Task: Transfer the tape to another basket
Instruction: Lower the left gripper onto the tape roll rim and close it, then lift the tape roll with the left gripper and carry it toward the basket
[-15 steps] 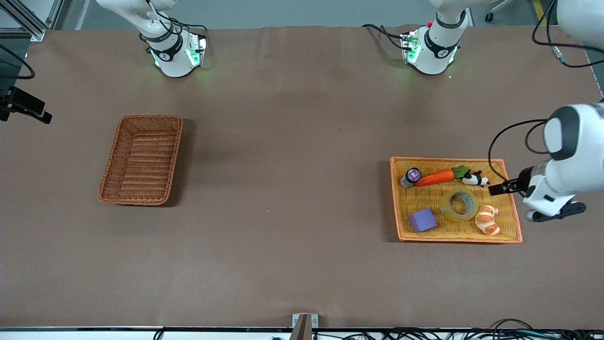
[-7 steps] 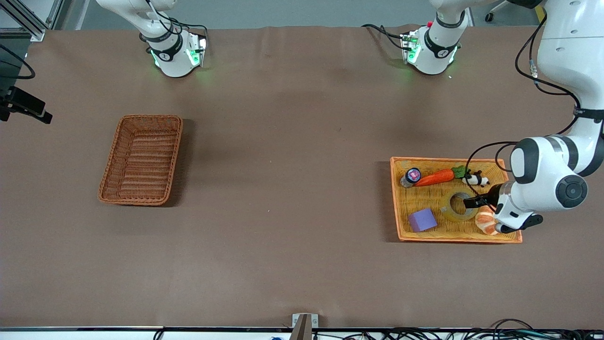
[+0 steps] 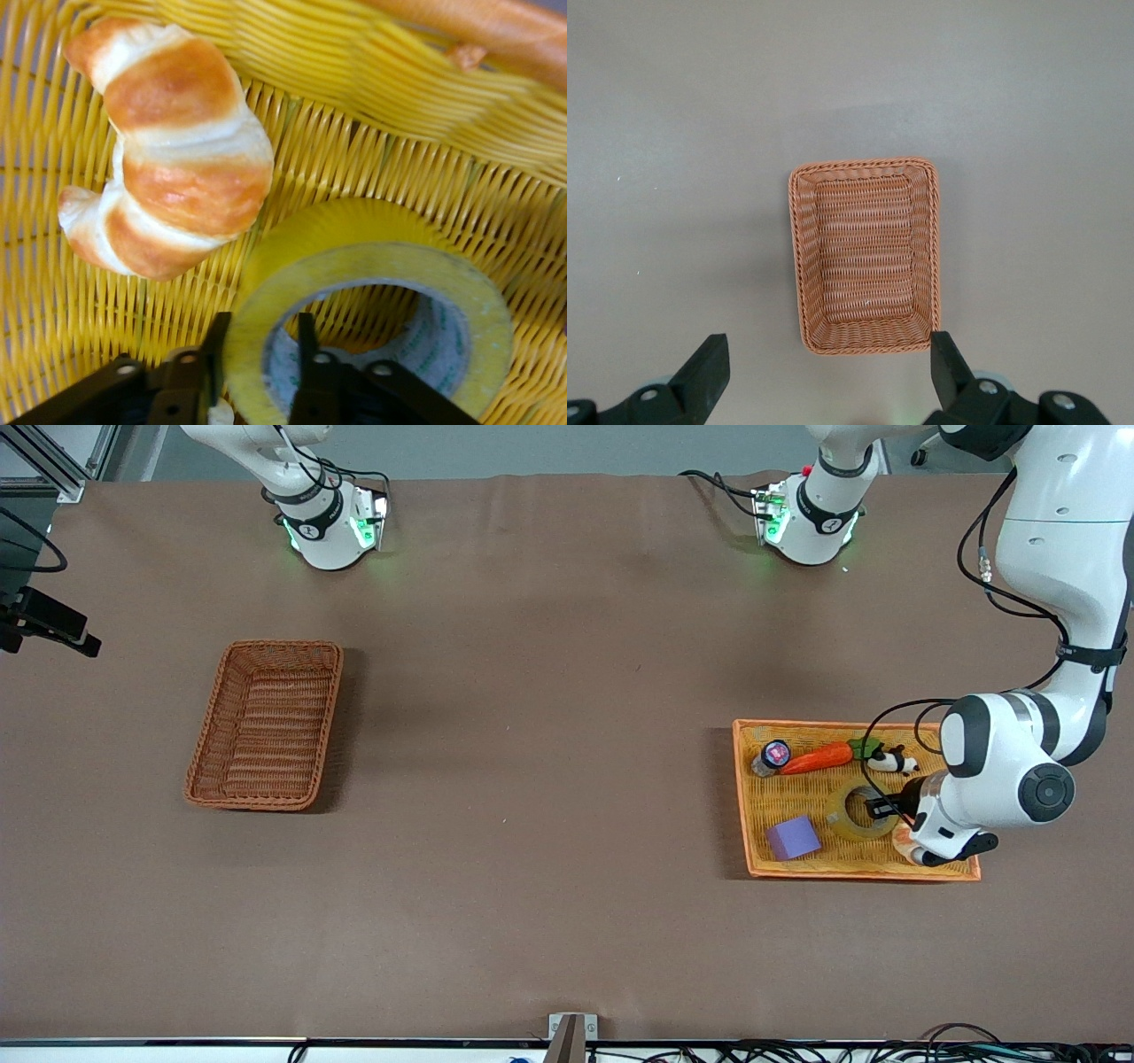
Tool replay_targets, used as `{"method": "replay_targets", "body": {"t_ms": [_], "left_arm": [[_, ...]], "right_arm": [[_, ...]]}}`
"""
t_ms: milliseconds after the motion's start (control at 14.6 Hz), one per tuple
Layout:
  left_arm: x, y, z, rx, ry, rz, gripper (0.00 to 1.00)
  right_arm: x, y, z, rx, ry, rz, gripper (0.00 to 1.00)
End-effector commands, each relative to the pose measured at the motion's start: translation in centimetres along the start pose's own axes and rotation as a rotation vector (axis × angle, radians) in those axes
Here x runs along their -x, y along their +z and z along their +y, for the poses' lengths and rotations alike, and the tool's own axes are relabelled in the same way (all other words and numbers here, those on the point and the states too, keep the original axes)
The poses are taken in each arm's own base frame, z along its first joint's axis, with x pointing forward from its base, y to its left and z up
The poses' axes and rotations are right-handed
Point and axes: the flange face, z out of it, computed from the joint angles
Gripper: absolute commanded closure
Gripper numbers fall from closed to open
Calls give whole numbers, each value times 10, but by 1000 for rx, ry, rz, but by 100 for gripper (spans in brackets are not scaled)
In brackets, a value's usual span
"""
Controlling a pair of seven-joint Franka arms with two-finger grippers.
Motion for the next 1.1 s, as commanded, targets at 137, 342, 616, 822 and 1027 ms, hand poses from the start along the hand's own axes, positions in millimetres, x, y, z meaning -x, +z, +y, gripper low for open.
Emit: {"method": "replay_targets", "body": {"t_ms": [137, 342, 616, 822, 1027], "left_arm": [[16, -93, 37, 37, 67, 87, 100], [38, -171, 96, 79, 20, -22, 100], [99, -169, 240, 83, -90, -41, 100], [142, -124, 352, 116, -168, -33, 100], [187, -58, 435, 182, -223, -18, 100]], "right_arm": [[5, -3, 2, -28, -5, 4, 0], [5, -3, 3, -28, -2, 4, 0], [4, -2, 3, -29, -2, 1, 0], [3, 0, 3, -28, -2, -2, 0], [3, 0, 3, -28, 0, -4, 0]]}}
